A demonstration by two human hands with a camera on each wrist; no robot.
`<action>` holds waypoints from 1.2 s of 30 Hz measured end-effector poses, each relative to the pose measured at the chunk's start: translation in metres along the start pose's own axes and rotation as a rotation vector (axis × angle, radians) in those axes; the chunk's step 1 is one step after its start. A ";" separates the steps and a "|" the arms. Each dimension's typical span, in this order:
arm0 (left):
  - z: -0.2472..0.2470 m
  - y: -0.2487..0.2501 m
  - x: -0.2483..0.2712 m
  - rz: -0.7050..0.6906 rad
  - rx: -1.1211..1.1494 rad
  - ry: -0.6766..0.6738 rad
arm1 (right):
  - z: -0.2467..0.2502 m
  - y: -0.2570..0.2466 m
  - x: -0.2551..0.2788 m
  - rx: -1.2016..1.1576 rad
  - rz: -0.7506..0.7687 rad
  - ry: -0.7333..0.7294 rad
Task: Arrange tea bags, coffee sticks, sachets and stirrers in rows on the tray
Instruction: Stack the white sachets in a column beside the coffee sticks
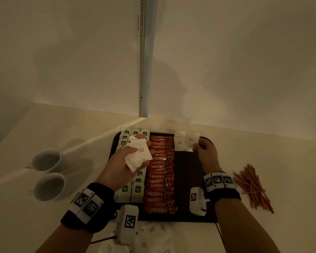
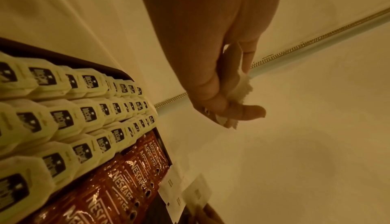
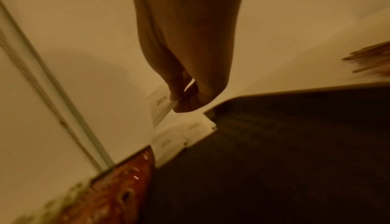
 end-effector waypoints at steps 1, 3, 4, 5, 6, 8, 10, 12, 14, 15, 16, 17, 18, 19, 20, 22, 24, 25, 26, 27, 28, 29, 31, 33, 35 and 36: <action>0.000 0.000 0.000 -0.002 0.006 0.010 | -0.001 0.010 -0.005 0.071 -0.024 -0.004; 0.001 0.000 -0.001 -0.014 0.004 0.031 | -0.006 0.022 -0.011 0.142 -0.075 -0.038; 0.001 0.000 -0.001 -0.021 -0.007 0.044 | -0.010 0.026 -0.012 0.153 -0.096 -0.059; 0.002 0.000 -0.002 -0.027 -0.019 0.055 | -0.014 0.029 -0.013 0.163 -0.108 -0.073; 0.001 0.001 -0.002 -0.028 -0.030 0.066 | -0.017 0.029 -0.014 0.173 -0.111 -0.074; 0.001 0.002 -0.001 -0.027 -0.043 0.085 | -0.023 0.029 -0.015 0.177 -0.118 -0.053; 0.002 0.003 -0.001 -0.026 -0.038 0.107 | -0.027 0.027 -0.015 0.177 -0.117 -0.020; 0.003 0.004 -0.001 -0.024 -0.032 0.129 | -0.029 0.025 -0.015 0.186 -0.107 0.018; 0.003 0.004 -0.002 -0.031 -0.038 0.163 | -0.031 0.022 -0.014 0.210 -0.099 0.051; 0.002 0.004 -0.003 -0.035 -0.037 0.185 | -0.032 0.021 -0.014 0.219 -0.099 0.064; 0.002 0.004 -0.003 -0.039 -0.032 0.212 | -0.033 0.021 -0.015 0.222 -0.101 0.073; 0.002 0.004 -0.003 -0.043 -0.023 0.239 | -0.035 0.021 -0.015 0.224 -0.104 0.080; 0.001 0.004 -0.003 -0.049 -0.017 0.254 | -0.035 0.020 -0.016 0.228 -0.105 0.086; 0.000 0.004 -0.003 -0.059 -0.017 0.259 | -0.036 0.020 -0.016 0.235 -0.105 0.091; 0.000 0.004 -0.003 -0.070 -0.024 0.257 | -0.036 0.020 -0.016 0.245 -0.106 0.095; 0.001 0.004 -0.003 -0.094 -0.045 0.247 | -0.036 0.016 -0.014 0.231 -0.100 0.107; 0.002 0.005 -0.005 -0.114 -0.054 0.228 | -0.038 0.002 -0.006 0.176 -0.062 0.107; 0.002 0.006 -0.005 -0.126 -0.064 0.213 | -0.040 -0.010 0.001 0.139 -0.017 0.071; 0.003 0.006 -0.006 -0.141 -0.076 0.195 | -0.041 -0.024 0.010 0.086 0.039 -0.002; 0.003 0.007 -0.006 -0.157 -0.086 0.178 | -0.043 -0.040 0.022 0.016 0.080 -0.117; 0.002 0.007 -0.006 -0.175 -0.093 0.159 | -0.045 -0.057 0.038 -0.072 0.101 -0.272; 0.001 0.008 -0.006 -0.191 -0.102 0.140 | -0.046 -0.071 0.054 -0.152 0.118 -0.435; -0.001 0.007 -0.006 -0.219 -0.114 0.110 | -0.049 -0.089 0.081 -0.189 0.180 -0.642; -0.002 0.004 -0.006 -0.230 -0.120 0.089 | -0.051 -0.097 0.095 -0.196 0.237 -0.676; -0.001 0.001 -0.005 -0.228 -0.131 0.080 | -0.050 -0.101 0.097 -0.226 0.259 -0.630; 0.000 -0.001 -0.004 -0.228 -0.141 0.077 | -0.048 -0.102 0.096 -0.245 0.258 -0.611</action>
Point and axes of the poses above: each hand's wrist, its own x-axis away from the middle knuckle, its own z-axis out of the back of the hand, y = z × x, the point moved 1 cm from there along -x, towards the middle knuckle
